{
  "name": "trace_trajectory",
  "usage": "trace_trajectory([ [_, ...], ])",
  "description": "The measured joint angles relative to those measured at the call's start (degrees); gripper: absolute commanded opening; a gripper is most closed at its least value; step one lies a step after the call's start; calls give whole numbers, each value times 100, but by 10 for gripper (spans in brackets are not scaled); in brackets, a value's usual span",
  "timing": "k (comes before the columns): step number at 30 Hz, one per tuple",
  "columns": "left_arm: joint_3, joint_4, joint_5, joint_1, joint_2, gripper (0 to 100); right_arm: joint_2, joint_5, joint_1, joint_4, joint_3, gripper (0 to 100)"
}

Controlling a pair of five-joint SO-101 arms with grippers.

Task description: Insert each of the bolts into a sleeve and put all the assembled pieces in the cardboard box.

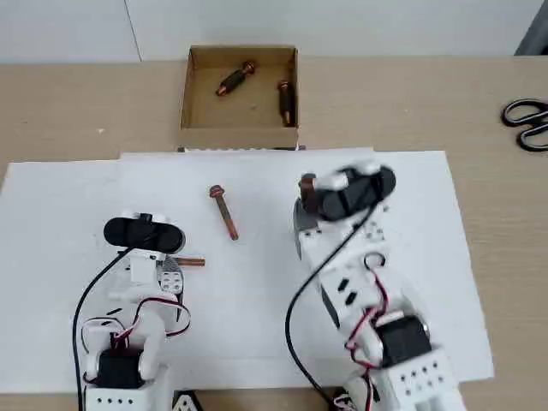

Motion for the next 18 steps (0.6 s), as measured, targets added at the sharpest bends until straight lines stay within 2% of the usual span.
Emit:
trace_trajectory([
  [7, 35, -70, -26, 0, 9, 6, 2971, 70, 79, -9, -2462, 3],
  [18, 35, -70, -26, 0, 9, 6, 7420, 1943, 237, -1134, -6180, 3],
])
